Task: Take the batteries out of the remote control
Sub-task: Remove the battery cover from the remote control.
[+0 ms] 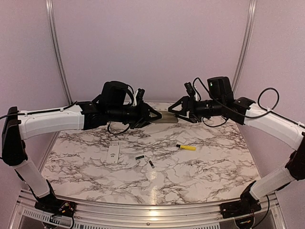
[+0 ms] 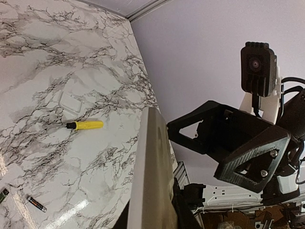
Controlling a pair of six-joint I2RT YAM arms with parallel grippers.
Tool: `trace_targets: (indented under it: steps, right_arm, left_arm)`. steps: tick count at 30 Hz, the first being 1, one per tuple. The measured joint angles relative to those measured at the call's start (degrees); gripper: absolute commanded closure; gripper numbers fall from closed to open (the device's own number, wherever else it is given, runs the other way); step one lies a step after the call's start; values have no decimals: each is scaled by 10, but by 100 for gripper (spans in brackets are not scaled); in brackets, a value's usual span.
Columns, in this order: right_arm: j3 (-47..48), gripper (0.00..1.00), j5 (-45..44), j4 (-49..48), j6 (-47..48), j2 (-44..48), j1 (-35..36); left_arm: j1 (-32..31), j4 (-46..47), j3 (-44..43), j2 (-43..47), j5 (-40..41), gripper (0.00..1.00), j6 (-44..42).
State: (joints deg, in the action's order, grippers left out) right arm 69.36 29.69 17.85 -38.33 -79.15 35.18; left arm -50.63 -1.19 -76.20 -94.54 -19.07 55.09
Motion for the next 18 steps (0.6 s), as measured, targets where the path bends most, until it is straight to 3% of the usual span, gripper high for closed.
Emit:
trace_targets:
  steps: [18]
  right_arm:
    - [-89,36,67,-125,-79,4,-16]
  left_arm:
    - [1,-22,13,0,-7,100,0]
